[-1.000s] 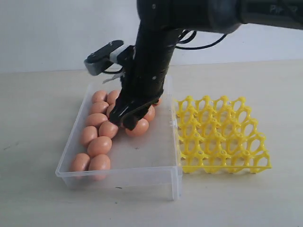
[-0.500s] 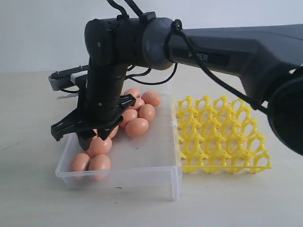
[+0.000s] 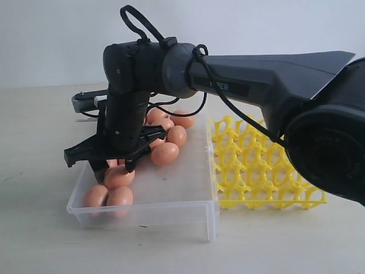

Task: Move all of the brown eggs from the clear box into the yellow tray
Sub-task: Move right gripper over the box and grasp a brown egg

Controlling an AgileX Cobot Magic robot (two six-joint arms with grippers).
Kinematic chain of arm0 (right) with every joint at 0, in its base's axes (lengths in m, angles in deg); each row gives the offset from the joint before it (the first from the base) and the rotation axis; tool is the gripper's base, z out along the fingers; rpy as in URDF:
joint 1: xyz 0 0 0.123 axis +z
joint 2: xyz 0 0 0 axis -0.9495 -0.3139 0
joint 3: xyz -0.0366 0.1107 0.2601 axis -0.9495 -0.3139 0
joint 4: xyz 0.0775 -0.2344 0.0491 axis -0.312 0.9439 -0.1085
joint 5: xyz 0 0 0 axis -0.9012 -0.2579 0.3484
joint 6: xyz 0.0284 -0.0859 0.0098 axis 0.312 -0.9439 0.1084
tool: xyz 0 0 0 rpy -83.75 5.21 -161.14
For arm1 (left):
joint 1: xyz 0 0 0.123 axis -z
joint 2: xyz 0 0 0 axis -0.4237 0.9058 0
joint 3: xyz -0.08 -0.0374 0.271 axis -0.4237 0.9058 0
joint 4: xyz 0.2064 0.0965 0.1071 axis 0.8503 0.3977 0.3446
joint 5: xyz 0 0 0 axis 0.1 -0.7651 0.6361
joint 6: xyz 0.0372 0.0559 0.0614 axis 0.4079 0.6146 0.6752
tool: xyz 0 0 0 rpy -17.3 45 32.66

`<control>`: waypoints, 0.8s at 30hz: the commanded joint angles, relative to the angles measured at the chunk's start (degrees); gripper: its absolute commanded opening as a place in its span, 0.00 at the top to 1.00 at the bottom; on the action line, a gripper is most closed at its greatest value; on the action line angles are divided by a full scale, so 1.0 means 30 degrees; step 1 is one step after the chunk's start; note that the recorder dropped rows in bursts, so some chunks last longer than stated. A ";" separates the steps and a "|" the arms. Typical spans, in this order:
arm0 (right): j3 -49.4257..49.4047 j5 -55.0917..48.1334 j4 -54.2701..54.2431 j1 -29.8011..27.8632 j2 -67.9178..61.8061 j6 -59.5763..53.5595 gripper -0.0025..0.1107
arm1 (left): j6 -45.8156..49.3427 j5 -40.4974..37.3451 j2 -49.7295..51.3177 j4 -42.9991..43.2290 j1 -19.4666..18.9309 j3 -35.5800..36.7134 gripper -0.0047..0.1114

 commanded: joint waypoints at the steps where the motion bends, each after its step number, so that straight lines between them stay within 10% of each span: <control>1: 0.0205 0.0852 0.0303 -0.0098 0.0078 0.0341 0.47 | -0.0094 0.0175 0.0013 -0.0047 0.0115 -0.0077 0.96; 24: 0.0205 -0.2783 0.0223 0.0106 0.0078 -0.0328 0.48 | -0.0094 0.0175 0.0013 -0.0047 0.0115 -0.0077 0.96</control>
